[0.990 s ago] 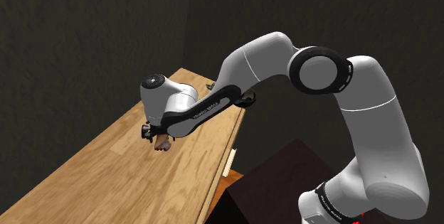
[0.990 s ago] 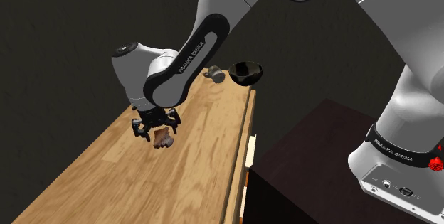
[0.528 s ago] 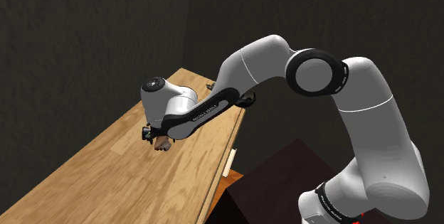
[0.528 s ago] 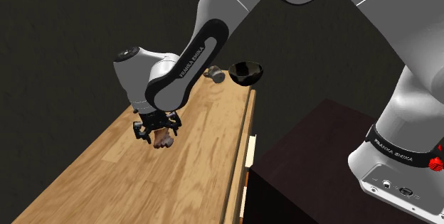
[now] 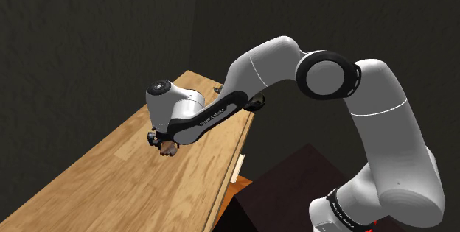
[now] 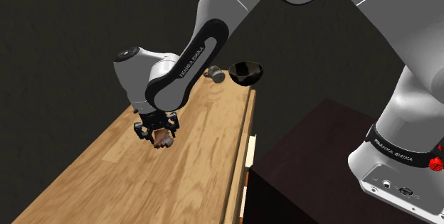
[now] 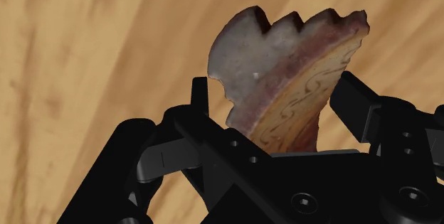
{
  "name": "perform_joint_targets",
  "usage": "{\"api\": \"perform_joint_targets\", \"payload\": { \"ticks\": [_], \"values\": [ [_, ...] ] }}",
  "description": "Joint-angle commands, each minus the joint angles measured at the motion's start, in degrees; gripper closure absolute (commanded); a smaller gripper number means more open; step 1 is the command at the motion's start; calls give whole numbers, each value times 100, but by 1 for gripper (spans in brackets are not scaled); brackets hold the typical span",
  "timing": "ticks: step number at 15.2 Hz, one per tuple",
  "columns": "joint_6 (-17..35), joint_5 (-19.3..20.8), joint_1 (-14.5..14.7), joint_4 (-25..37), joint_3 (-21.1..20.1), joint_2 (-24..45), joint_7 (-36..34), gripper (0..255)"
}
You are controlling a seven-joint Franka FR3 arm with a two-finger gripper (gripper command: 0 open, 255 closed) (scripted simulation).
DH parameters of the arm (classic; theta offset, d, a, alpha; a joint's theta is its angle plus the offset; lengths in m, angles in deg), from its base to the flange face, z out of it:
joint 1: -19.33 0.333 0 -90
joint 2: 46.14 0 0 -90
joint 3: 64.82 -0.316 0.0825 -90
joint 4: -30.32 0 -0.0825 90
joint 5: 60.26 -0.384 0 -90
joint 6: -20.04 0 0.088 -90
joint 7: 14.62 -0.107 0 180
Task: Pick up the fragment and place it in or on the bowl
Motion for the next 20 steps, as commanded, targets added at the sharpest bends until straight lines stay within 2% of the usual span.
{"api": "perform_joint_targets", "payload": {
  "ticks": [1, 4, 20],
  "values": [
    [0, 0, 0, -1, 0, 0, 0, 255],
    [1, 0, 1, 2, 0, 3, 0, 255],
    [-597, -380, -271, -326, -377, -924, 246, 255]
  ]
}}
